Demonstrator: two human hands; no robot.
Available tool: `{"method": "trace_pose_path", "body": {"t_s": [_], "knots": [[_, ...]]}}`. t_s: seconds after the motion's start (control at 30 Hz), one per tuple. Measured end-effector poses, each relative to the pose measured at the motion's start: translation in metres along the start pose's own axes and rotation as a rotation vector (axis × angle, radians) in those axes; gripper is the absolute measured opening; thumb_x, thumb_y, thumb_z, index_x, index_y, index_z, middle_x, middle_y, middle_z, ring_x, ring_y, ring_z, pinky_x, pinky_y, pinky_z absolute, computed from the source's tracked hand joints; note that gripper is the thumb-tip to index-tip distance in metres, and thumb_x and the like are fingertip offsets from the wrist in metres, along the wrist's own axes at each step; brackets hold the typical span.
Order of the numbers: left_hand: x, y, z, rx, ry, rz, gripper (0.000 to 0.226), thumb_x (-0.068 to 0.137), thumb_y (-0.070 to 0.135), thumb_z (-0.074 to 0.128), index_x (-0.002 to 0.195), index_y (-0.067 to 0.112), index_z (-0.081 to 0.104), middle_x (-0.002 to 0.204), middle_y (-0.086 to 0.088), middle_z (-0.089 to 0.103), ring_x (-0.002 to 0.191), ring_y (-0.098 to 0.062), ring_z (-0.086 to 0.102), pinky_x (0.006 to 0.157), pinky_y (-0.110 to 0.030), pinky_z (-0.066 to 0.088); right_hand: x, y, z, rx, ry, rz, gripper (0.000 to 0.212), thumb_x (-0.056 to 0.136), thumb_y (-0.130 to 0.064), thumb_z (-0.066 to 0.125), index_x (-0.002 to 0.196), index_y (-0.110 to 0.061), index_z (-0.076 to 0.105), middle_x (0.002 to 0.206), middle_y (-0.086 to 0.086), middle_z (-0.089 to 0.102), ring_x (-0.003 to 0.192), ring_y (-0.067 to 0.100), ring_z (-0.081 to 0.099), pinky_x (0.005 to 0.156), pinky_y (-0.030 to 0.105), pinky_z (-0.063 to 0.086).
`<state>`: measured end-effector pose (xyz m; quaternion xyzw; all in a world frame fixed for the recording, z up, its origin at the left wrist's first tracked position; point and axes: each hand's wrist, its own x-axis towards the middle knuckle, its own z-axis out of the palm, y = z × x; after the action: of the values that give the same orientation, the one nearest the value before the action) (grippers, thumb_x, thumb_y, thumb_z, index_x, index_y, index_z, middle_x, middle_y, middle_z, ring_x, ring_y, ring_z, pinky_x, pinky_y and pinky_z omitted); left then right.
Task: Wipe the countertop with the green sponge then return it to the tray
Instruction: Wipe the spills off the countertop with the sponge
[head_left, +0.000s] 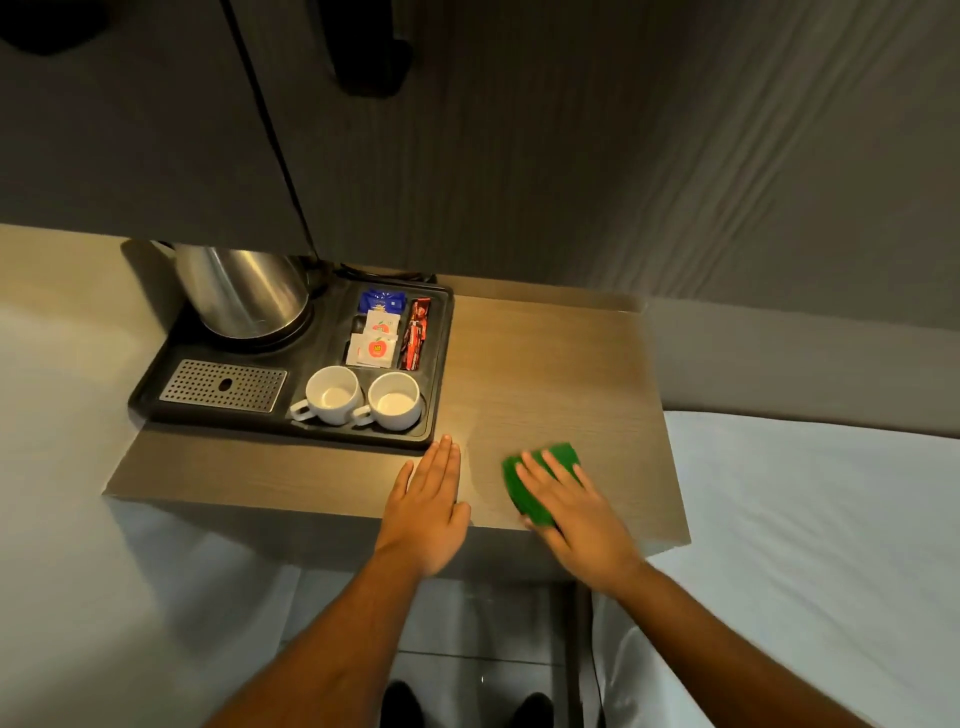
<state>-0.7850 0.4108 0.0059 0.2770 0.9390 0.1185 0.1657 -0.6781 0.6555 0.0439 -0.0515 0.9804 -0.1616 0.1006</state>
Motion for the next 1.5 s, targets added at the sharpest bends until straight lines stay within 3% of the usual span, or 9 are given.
{"method": "trace_pose_path", "body": {"t_s": [0.13, 0.33, 0.5, 0.67, 0.8, 0.93, 1.07, 1.33, 1.5], "knots": [[0.001, 0.000, 0.000, 0.004, 0.000, 0.000, 0.080, 0.105, 0.044, 0.022, 0.170, 0.021, -0.018, 0.179, 0.002, -0.025, 0.164, -0.012, -0.021, 0.131, -0.041, -0.012, -0.018, 0.060, -0.024, 0.003, 0.031, 0.173, 0.069, 0.111, -0.048, 0.042, 0.172, -0.032, 0.015, 0.179, -0.011, 0.010, 0.168, 0.022, 0.010, 0.135, 0.055, 0.016], [0.004, -0.001, 0.006, -0.043, 0.021, -0.002, 0.083, 0.097, 0.052, 0.010, 0.170, 0.025, -0.016, 0.175, 0.009, -0.026, 0.159, -0.006, -0.026, 0.127, -0.037, -0.017, 0.113, 0.104, -0.100, 0.092, 0.138, 0.577, 0.065, 0.116, -0.042, 0.034, 0.173, -0.018, 0.011, 0.182, 0.004, 0.007, 0.168, 0.027, 0.003, 0.136, 0.052, 0.004], [0.003, -0.008, 0.011, -0.034, 0.034, -0.006, 0.085, 0.095, 0.053, 0.011, 0.171, 0.024, -0.012, 0.174, 0.011, -0.026, 0.157, -0.003, -0.027, 0.127, -0.037, -0.017, 0.162, 0.032, -0.077, 0.040, 0.021, 0.204, 0.068, 0.114, -0.040, 0.042, 0.173, -0.025, 0.012, 0.182, -0.001, 0.007, 0.168, 0.026, 0.003, 0.136, 0.053, 0.004], [-0.001, 0.002, 0.003, -0.029, -0.010, -0.012, 0.082, 0.099, 0.046, 0.018, 0.171, 0.021, -0.012, 0.179, 0.002, -0.022, 0.164, -0.011, -0.020, 0.130, -0.040, -0.013, 0.063, -0.032, -0.005, 0.058, 0.010, -0.046, 0.069, 0.110, -0.044, 0.044, 0.172, -0.032, 0.016, 0.180, -0.009, 0.011, 0.167, 0.017, 0.000, 0.136, 0.051, 0.002], [-0.005, 0.007, -0.008, -0.017, -0.030, -0.021, 0.079, 0.108, 0.042, 0.027, 0.170, 0.019, -0.016, 0.180, 0.000, -0.022, 0.165, -0.015, -0.020, 0.131, -0.041, -0.013, -0.005, -0.041, 0.019, 0.088, 0.006, -0.023, 0.068, 0.106, -0.054, 0.028, 0.171, -0.039, 0.013, 0.179, -0.018, 0.008, 0.166, 0.010, -0.002, 0.136, 0.045, 0.000], [-0.011, 0.014, -0.016, -0.015, -0.048, -0.033, 0.079, 0.110, 0.041, 0.029, 0.170, 0.017, -0.015, 0.181, -0.002, -0.021, 0.166, -0.017, -0.019, 0.135, -0.042, -0.009, -0.007, -0.051, 0.004, 0.218, 0.020, 0.075, 0.058, 0.112, -0.045, 0.043, 0.168, -0.036, 0.029, 0.176, -0.014, 0.026, 0.166, 0.010, 0.013, 0.137, 0.045, 0.013], [-0.031, 0.016, -0.021, -0.042, -0.028, -0.062, 0.078, 0.109, 0.041, 0.030, 0.172, 0.016, -0.009, 0.182, -0.002, -0.014, 0.167, -0.016, -0.013, 0.136, -0.041, -0.005, 0.016, -0.069, -0.028, 0.431, 0.113, 0.254, 0.039, 0.112, -0.039, 0.051, 0.149, -0.030, 0.057, 0.144, 0.001, 0.070, 0.129, 0.023, 0.068, 0.109, 0.040, 0.054], [-0.087, -0.007, -0.059, -0.071, 0.245, -0.209, 0.078, 0.106, 0.036, 0.033, 0.172, 0.018, -0.004, 0.183, -0.002, -0.005, 0.168, -0.018, -0.010, 0.137, -0.044, 0.000, 0.055, -0.139, -0.056, 0.400, 0.167, 0.126, 0.032, 0.110, -0.032, 0.055, 0.142, -0.031, 0.056, 0.125, 0.003, 0.077, 0.101, 0.018, 0.070, 0.077, 0.026, 0.053], [-0.140, -0.038, -0.067, -0.016, 0.337, -0.427, 0.074, 0.106, 0.042, 0.021, 0.172, 0.018, -0.003, 0.183, -0.004, -0.005, 0.168, -0.021, -0.006, 0.136, -0.046, -0.001, 0.064, -0.191, -0.047, 0.384, 0.192, -0.111, 0.048, 0.107, -0.027, 0.064, 0.153, -0.024, 0.053, 0.145, 0.005, 0.069, 0.124, 0.028, 0.071, 0.102, 0.038, 0.058]]}}
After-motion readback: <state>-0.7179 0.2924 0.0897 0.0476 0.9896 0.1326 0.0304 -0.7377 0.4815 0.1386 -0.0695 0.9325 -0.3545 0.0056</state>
